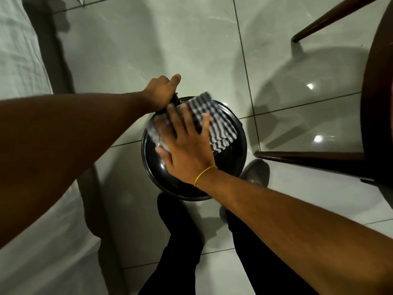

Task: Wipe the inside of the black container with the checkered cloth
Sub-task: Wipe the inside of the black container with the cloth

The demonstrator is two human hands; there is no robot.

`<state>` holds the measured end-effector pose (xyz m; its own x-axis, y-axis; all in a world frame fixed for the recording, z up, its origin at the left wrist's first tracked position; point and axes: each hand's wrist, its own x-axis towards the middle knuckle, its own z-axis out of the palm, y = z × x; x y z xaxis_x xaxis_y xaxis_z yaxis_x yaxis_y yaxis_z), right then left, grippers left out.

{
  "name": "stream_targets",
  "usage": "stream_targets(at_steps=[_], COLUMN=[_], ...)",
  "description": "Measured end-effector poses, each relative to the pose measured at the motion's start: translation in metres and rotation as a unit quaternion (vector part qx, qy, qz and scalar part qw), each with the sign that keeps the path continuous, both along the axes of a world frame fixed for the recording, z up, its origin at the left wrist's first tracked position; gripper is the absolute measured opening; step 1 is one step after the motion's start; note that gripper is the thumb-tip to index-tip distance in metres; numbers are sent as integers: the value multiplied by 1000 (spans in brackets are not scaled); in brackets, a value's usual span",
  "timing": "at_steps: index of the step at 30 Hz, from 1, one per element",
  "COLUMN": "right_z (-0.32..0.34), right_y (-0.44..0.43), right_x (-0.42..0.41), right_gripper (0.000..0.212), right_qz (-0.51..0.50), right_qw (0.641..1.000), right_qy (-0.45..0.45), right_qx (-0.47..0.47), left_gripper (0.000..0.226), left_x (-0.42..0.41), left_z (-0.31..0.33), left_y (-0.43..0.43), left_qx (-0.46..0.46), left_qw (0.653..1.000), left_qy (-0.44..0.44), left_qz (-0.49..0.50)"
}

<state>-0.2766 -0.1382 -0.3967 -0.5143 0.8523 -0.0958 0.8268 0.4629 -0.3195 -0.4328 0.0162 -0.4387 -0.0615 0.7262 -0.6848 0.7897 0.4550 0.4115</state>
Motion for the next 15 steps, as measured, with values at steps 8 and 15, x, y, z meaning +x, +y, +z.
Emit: stream_targets(at_steps=[8,15], right_z=[-3,-2], right_y=[-65,-83], right_x=[10,59], right_gripper=[73,80], right_qz=[190,229], right_qw=[982,973], right_qy=[2,-24], right_qx=[-16,-16], left_gripper=[59,53], left_x=[6,13], left_z=[17,19], left_y=[9,5], left_qx=[4,68], left_qw=[988,979], left_qy=[57,40], left_qz=[-145,-186])
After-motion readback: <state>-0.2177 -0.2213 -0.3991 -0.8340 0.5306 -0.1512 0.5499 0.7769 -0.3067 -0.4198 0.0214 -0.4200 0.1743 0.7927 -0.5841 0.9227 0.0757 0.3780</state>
